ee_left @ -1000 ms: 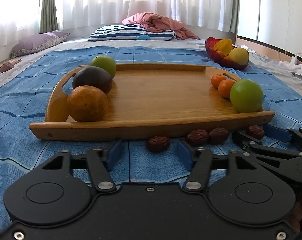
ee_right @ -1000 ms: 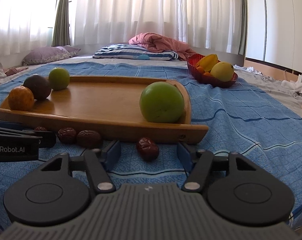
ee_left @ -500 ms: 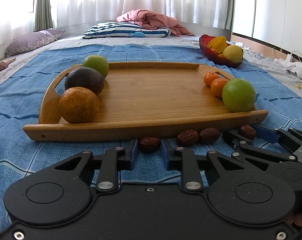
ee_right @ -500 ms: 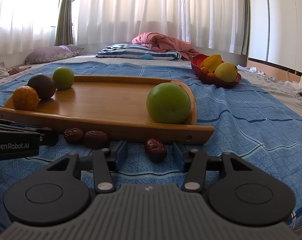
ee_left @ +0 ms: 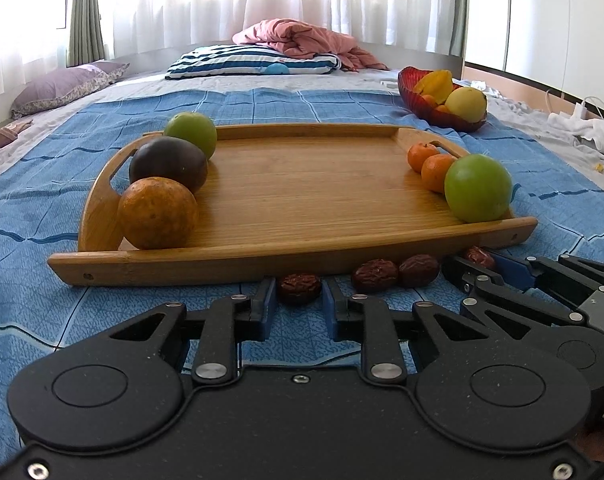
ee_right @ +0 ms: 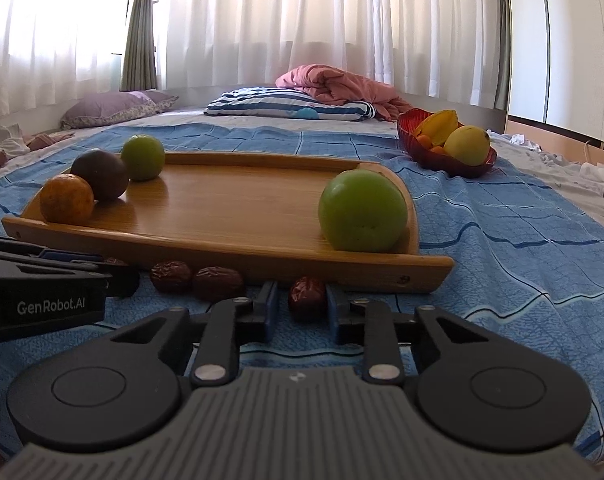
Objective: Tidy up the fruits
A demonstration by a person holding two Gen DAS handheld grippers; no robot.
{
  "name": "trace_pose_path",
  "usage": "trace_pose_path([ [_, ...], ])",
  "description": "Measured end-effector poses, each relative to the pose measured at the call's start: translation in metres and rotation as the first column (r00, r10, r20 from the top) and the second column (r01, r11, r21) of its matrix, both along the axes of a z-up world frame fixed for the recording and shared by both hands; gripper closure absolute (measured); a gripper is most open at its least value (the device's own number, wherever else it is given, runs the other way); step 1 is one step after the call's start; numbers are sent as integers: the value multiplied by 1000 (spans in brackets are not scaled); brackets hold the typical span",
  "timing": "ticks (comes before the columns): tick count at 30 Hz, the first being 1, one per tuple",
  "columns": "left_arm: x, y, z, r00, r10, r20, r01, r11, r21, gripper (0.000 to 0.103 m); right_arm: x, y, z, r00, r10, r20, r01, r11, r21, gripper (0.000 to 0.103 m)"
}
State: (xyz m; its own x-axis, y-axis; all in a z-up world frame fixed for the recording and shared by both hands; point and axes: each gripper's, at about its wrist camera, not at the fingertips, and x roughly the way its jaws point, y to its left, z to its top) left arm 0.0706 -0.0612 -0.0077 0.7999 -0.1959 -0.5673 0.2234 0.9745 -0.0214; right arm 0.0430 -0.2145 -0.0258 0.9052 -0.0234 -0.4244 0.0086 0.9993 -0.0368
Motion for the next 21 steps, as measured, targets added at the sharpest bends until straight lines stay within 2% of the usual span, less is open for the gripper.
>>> trace_pose_path([
  [13,-1,-1,1,1000,0,9,-1,1000,10,80,0,1,0,1000,5,4,-5,1000,5,81],
  [21,-6,-3,7,999,-12,32,11,1000,23,80,0,0,5,1000,7,1,-7,1000,26,80],
])
